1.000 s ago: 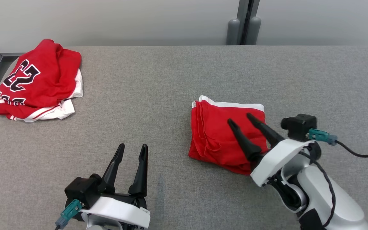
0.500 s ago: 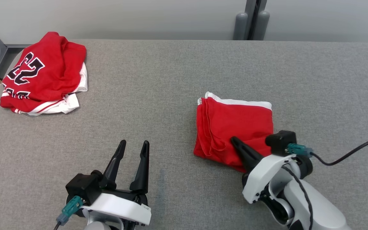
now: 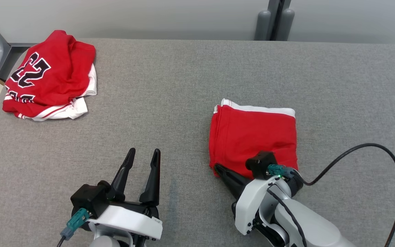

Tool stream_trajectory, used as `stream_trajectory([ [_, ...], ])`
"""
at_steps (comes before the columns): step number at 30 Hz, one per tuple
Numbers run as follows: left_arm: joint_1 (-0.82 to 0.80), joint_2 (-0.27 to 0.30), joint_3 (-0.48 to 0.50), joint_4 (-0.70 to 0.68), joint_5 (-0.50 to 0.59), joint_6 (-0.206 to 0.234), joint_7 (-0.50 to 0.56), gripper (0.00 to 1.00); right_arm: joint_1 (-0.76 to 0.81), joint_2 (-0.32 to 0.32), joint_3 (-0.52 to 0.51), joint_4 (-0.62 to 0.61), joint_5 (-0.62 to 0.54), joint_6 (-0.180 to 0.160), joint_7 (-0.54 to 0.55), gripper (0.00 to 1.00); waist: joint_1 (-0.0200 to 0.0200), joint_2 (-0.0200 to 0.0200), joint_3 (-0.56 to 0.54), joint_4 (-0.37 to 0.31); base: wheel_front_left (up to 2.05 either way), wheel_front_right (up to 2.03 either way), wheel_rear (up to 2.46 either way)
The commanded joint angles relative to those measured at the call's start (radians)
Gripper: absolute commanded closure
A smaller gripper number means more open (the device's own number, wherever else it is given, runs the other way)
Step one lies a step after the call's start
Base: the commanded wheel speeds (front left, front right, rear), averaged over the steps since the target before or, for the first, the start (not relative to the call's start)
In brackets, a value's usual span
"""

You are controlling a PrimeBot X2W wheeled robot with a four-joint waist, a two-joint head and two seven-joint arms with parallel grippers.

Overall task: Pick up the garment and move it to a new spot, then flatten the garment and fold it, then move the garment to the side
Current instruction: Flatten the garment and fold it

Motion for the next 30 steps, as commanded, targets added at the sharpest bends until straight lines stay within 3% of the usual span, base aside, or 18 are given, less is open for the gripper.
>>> stream_trajectory([
  [1, -0.010, 0.003, 0.002, 0.003, 0.005, -0.002, -0.006, 0.00, -0.012, -0.001, 0.020, 0.019, 0.009, 0.000, -0.009, 1.00, 0.0000, 0.0000, -0.001, 0.001, 0.00, 0.00, 0.00],
  [10, 0.009, 0.004, 0.006, 0.004, 0.005, 0.002, -0.006, 0.00, -0.045, 0.005, 0.069, 0.053, 0.050, 0.000, -0.088, 1.00, 0.0000, 0.0000, -0.018, -0.007, 0.00, 0.00, 0.00],
  [11, 0.011, 0.005, 0.007, 0.004, 0.005, 0.004, -0.006, 0.00, -0.048, 0.005, 0.062, 0.047, 0.048, 0.000, -0.101, 0.93, 0.0000, 0.0000, -0.022, -0.010, 0.00, 0.00, 0.00],
  [12, 0.011, 0.005, 0.007, 0.004, 0.005, 0.004, -0.006, 0.00, -0.048, 0.005, 0.062, 0.047, 0.048, 0.000, -0.101, 0.93, 0.0000, 0.0000, -0.022, -0.010, 0.00, 0.00, 0.00],
  [16, 0.020, 0.010, 0.016, 0.003, 0.003, 0.006, -0.007, 0.00, -0.048, -0.012, -0.009, 0.013, 0.037, 0.000, -0.139, 0.52, 0.0000, 0.0000, -0.041, -0.027, 0.00, 0.00, 0.00],
  [17, 0.023, 0.011, 0.018, 0.004, 0.004, 0.007, -0.006, 0.00, -0.043, -0.019, -0.038, 0.002, 0.030, 0.000, -0.146, 0.19, 0.0000, 0.0000, -0.045, -0.031, 0.00, 0.00, 0.00],
  [18, 0.025, 0.011, 0.019, 0.004, 0.005, 0.008, -0.006, 0.00, -0.035, -0.025, -0.069, -0.010, 0.020, 0.000, -0.146, 0.05, 0.0000, 0.0000, -0.051, -0.036, 0.00, 0.00, 0.00],
  [19, 0.027, 0.011, 0.022, 0.004, 0.005, 0.010, -0.006, 0.00, -0.025, -0.031, -0.107, -0.022, 0.009, 0.000, -0.150, 0.00, 0.0000, 0.0000, -0.056, -0.040, 0.00, 0.00, 0.00],
  [30, 0.060, 0.009, 0.067, -0.006, 0.047, 0.039, -0.006, 0.00, 0.220, -0.028, -0.580, -0.271, -0.217, 0.000, -0.151, 0.00, 0.0000, 0.0000, -0.101, -0.081, 0.00, 0.00, 0.00],
])
